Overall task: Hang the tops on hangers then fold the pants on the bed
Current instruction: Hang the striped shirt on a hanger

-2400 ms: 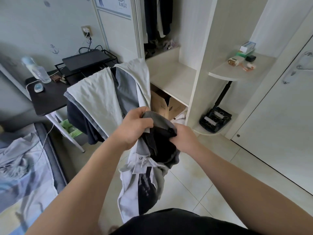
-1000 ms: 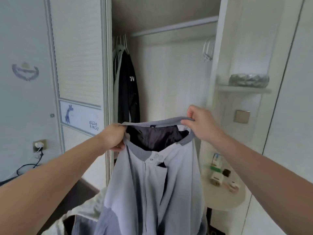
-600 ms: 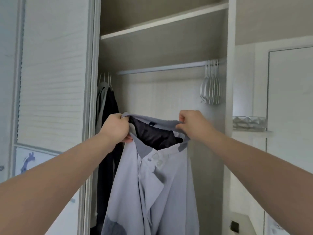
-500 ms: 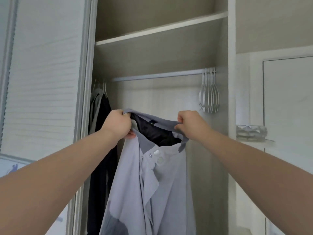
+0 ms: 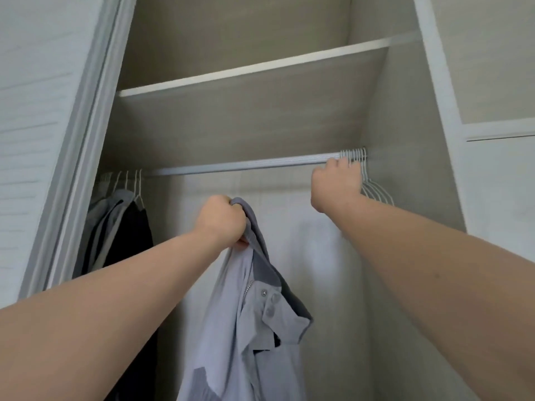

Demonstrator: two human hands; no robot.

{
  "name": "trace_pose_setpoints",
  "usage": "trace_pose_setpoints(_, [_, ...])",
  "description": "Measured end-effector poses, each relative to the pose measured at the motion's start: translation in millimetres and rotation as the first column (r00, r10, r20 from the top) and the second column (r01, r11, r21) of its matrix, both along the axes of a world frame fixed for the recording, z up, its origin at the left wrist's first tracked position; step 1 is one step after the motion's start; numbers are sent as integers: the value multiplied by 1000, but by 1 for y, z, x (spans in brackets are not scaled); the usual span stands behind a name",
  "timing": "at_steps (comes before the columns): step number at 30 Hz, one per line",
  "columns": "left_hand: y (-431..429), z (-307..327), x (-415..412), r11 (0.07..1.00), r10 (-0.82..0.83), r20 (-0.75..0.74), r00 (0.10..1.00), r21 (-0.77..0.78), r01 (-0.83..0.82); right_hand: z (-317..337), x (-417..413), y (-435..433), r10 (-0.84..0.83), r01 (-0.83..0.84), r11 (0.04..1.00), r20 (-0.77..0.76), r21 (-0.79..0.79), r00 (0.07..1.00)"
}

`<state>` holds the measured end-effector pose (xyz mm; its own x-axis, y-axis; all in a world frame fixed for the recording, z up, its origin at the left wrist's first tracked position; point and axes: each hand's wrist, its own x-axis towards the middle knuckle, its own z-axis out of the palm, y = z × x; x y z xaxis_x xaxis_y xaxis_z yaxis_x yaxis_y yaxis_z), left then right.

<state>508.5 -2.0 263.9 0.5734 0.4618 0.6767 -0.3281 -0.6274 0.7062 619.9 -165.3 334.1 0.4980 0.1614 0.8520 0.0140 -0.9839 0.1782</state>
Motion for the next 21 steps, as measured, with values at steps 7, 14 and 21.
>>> trace_pose_setpoints(7, [24,11,50,1000,-9,19,1000,5,9,24,42,-11,-184,184,983,-110,-18,977])
trace_pose_setpoints(14, [32,8,80,997,-58,7,998,-43,58,34,62,-16,-58,59,997,-16,41,998])
trace_pose_setpoints(21, [36,6,87,987,-119,22,993,-105,121,48,62,-19,157,-179,945,100,272,982])
